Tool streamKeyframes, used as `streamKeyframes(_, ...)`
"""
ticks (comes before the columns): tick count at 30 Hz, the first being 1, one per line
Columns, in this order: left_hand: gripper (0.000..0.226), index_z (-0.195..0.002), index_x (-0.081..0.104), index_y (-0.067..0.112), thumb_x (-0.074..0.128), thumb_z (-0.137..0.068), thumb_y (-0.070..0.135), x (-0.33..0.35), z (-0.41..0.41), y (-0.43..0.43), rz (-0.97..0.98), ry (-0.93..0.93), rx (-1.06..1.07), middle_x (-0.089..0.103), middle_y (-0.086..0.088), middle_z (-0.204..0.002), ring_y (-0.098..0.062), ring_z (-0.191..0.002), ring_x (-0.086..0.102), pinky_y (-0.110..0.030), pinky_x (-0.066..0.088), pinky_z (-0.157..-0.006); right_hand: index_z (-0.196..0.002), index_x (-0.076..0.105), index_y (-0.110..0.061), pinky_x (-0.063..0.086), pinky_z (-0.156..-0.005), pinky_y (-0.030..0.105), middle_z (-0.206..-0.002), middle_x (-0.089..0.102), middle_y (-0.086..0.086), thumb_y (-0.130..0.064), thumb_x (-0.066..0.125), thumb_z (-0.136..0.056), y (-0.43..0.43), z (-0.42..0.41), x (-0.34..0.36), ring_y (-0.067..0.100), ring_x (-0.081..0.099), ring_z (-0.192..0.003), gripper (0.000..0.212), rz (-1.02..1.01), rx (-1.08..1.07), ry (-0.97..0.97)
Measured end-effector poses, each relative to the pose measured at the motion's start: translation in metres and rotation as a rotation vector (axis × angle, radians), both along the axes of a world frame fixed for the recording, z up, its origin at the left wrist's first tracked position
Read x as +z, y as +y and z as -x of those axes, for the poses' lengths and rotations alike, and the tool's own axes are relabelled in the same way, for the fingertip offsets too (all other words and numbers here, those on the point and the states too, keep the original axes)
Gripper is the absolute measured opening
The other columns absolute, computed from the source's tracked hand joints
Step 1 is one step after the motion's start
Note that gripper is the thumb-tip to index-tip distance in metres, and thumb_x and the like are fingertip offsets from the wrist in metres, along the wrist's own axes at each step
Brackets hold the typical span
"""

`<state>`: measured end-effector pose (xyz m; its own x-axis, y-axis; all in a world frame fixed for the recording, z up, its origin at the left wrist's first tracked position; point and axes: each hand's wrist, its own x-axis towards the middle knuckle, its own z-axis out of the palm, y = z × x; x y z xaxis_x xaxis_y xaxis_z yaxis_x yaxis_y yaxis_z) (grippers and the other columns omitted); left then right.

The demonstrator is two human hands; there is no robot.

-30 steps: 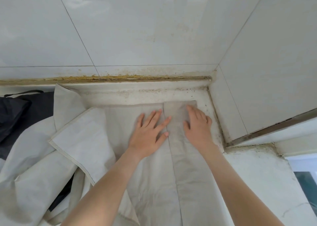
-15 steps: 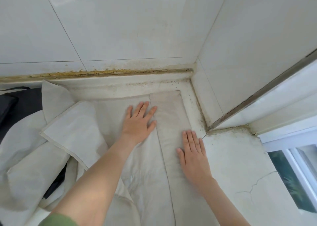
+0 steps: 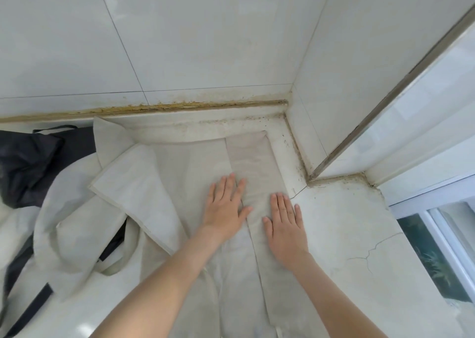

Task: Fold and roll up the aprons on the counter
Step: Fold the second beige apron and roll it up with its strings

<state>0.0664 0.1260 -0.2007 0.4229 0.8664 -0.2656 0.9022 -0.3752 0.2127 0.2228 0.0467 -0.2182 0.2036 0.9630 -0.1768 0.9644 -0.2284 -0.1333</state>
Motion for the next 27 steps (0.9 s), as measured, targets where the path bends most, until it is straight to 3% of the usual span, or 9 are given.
streamKeyframes(4, 0.06, -0.153, 0.014, 0.012, 0.036, -0.1, 0.03, 0.015, 0.023, -0.013, -0.096, -0.162, 0.169, 0.008, -0.011, -0.16, -0.028, -0.147, 0.007, -0.037, 0.002, -0.118, -0.139, 0.043, -0.003, 0.013, -0.113, 0.048, -0.141, 0.05, 0.012, -0.037, 0.011, -0.1, 0.007, 0.004, 0.003, 0.026, 0.046, -0.132, 0.061, -0.016, -0.051, 0.01)
streamKeyframes(7, 0.049, -0.134, 0.048, 0.002, 0.051, -0.085, 0.006, 0.027, 0.056, -0.018, -0.329, -0.354, 0.4, 0.05, -0.018, -0.13, -0.038, -0.116, 0.047, -0.037, 0.028, -0.101, -0.141, 0.034, -0.002, 0.037, -0.103, 0.051, -0.136, 0.052, 0.017, -0.024, 0.031, -0.082, 0.013, 0.021, 0.016, 0.032, 0.052, -0.125, 0.063, -0.048, 0.005, 0.064)
streamKeyframes(11, 0.046, -0.115, 0.052, -0.004, 0.038, -0.071, -0.003, 0.038, 0.109, -0.025, -0.482, -0.453, 0.68, 0.055, -0.02, -0.104, -0.038, -0.091, 0.05, -0.032, 0.028, -0.084, -0.151, 0.014, -0.008, 0.028, -0.109, 0.034, -0.15, 0.029, 0.009, -0.01, 0.05, -0.088, 0.019, 0.076, 0.047, 0.027, 0.031, -0.137, 0.073, -0.065, 0.171, 0.427)
streamKeyframes(14, 0.045, -0.105, 0.053, -0.01, 0.039, -0.061, -0.006, 0.031, 0.137, -0.03, -0.489, -0.466, 0.827, 0.057, -0.023, -0.094, -0.041, -0.081, 0.053, -0.033, 0.029, -0.078, -0.153, 0.004, -0.017, 0.023, -0.114, 0.031, -0.153, 0.021, 0.002, -0.022, 0.059, -0.088, 0.02, 0.12, 0.058, 0.021, 0.021, -0.141, 0.086, 0.018, 0.22, 0.655)
streamKeyframes(16, 0.027, -0.098, 0.053, -0.005, 0.044, -0.072, -0.01, 0.032, 0.152, -0.035, -0.335, -0.496, 0.88, 0.055, -0.019, -0.091, -0.04, -0.085, 0.054, -0.036, 0.033, -0.077, -0.152, 0.0, -0.025, 0.026, -0.112, 0.034, -0.154, 0.018, -0.005, -0.029, 0.064, -0.085, 0.019, 0.148, 0.058, 0.018, 0.02, -0.14, 0.093, 0.104, 0.249, 0.694)
streamKeyframes(18, 0.008, -0.097, 0.051, 0.004, 0.048, -0.09, 0.006, 0.031, 0.164, -0.041, -0.063, -0.562, 0.917, 0.055, -0.01, -0.094, -0.034, -0.091, 0.055, -0.034, 0.037, -0.073, -0.151, -0.001, -0.03, 0.03, -0.109, 0.036, -0.152, 0.023, -0.004, -0.025, 0.064, -0.085, 0.017, 0.173, 0.053, 0.02, 0.027, -0.136, 0.093, 0.145, 0.298, 0.648)
streamKeyframes(22, 0.029, -0.106, 0.048, 0.01, 0.05, -0.096, 0.036, 0.032, 0.166, -0.048, 0.284, -0.555, 0.899, 0.058, -0.004, -0.092, -0.024, -0.081, 0.057, -0.031, 0.041, -0.067, -0.151, 0.01, -0.025, 0.041, -0.097, 0.041, -0.139, 0.042, 0.009, 0.0, 0.044, -0.09, 0.019, 0.187, 0.047, 0.03, 0.047, -0.12, 0.074, 0.054, 0.225, 0.606)
streamKeyframes(25, 0.024, -0.111, 0.052, 0.006, 0.049, -0.095, 0.024, 0.03, 0.171, -0.05, 0.356, -0.4, 0.727, 0.061, -0.008, -0.098, -0.027, -0.09, 0.059, -0.029, 0.04, -0.066, -0.144, 0.028, -0.016, 0.044, -0.077, 0.038, -0.116, 0.056, 0.015, -0.006, 0.04, -0.094, 0.025, 0.186, 0.046, 0.035, 0.057, -0.1, 0.053, -0.022, 0.083, 0.683)
streamKeyframes(27, 0.025, -0.111, 0.053, 0.009, 0.051, -0.089, 0.021, 0.032, 0.177, -0.051, 0.453, -0.332, 0.668, 0.062, -0.008, -0.106, -0.026, -0.096, 0.061, -0.029, 0.045, -0.07, -0.126, 0.043, -0.008, 0.039, -0.067, 0.036, -0.091, 0.059, 0.017, -0.011, 0.04, -0.096, 0.031, 0.178, 0.046, 0.037, 0.059, -0.088, 0.03, -0.064, -0.037, 0.7)
